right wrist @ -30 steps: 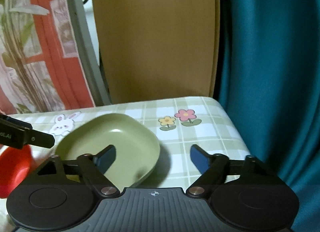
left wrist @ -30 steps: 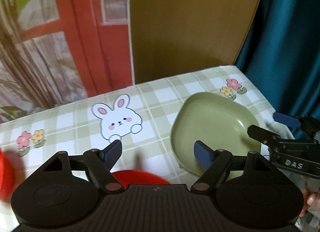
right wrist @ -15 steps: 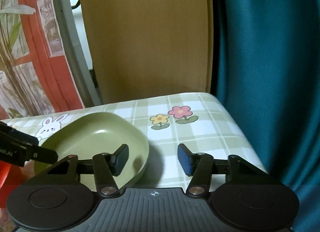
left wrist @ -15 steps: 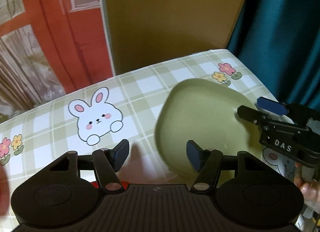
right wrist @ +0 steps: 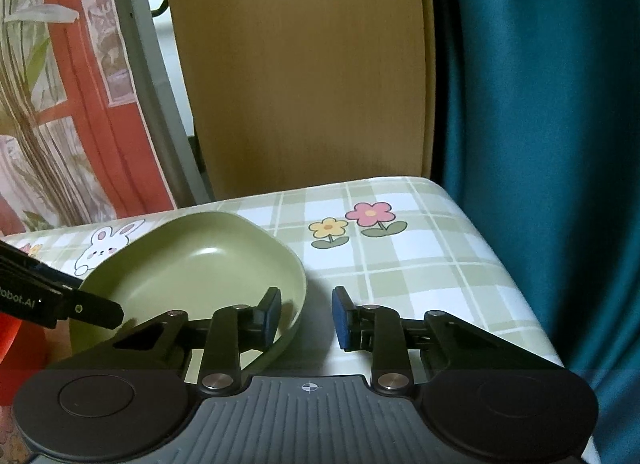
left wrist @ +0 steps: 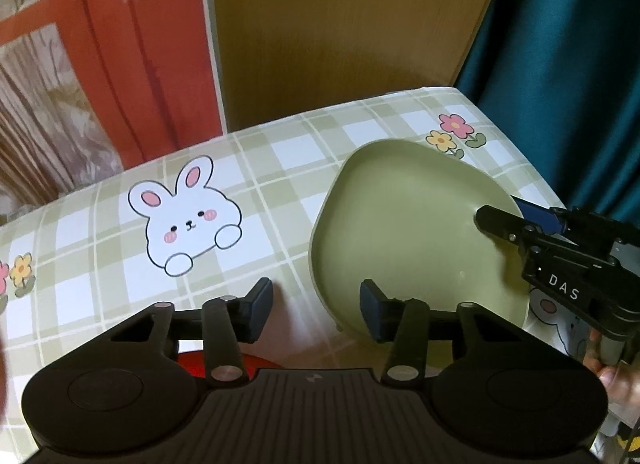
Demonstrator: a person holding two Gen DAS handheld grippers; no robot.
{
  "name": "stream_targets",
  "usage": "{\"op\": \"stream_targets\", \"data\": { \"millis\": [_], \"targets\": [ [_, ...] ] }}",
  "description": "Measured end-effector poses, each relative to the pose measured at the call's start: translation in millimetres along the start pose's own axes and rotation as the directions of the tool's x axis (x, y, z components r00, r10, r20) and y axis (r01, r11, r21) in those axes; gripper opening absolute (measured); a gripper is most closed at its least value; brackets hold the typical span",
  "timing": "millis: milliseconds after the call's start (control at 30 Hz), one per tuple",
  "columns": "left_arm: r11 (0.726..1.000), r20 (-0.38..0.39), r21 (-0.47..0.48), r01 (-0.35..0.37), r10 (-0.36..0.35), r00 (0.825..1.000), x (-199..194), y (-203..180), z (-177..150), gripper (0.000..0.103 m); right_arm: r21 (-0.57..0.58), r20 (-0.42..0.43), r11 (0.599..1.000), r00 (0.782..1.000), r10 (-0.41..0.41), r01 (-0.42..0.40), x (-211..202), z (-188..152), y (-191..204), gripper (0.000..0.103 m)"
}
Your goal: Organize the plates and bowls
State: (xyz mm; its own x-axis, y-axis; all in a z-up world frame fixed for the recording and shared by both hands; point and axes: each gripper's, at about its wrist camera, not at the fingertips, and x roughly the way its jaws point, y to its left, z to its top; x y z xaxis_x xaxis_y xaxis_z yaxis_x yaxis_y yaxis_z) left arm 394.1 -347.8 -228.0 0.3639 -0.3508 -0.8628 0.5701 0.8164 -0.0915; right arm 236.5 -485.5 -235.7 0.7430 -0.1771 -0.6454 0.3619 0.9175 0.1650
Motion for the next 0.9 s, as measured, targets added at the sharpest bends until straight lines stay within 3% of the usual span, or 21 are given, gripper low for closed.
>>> {"op": "stream_targets", "data": {
  "millis": [133,200,267,300,400,900],
  "targets": [
    [1.0,-0.001,0.007,-0.007,0.007,1.0,1,-2,0,0.045,0.001,0.002,1.0,1.0,-0.002,0.002,1,-1,0,0.026],
    [1.0,0.003,0.007,-0.007,0.007,1.0,2,-2,0,0.037,0.0,-0.003,1.0,1.0,0.005,-0.005,1,-1,1,0.025],
    [1.0,0.011,0.008,0.009,-0.009,1.0,1,-2,0,0.02,-0.003,-0.007,1.0,1.0,0.015,-0.015,1,-1,1,0.023],
    [1.0,0.016,0.012,0.014,-0.014,1.0,1,-3,-1,0.017,-0.004,-0.008,1.0,1.0,0.021,-0.021,1,-1,1,0.021],
    [1.0,0.036,0.026,-0.002,0.001,0.999,-2,-8,-2,0.015,-0.011,-0.012,0.999,0.999,0.034,-0.035,2,-2,3,0.014],
    [1.0,0.052,-0.006,0.013,-0.012,0.999,-24,-18,-8,0.015,0.076,-0.013,0.997,1.0,0.019,-0.018,-16,2,-1,0.009]
  ]
}}
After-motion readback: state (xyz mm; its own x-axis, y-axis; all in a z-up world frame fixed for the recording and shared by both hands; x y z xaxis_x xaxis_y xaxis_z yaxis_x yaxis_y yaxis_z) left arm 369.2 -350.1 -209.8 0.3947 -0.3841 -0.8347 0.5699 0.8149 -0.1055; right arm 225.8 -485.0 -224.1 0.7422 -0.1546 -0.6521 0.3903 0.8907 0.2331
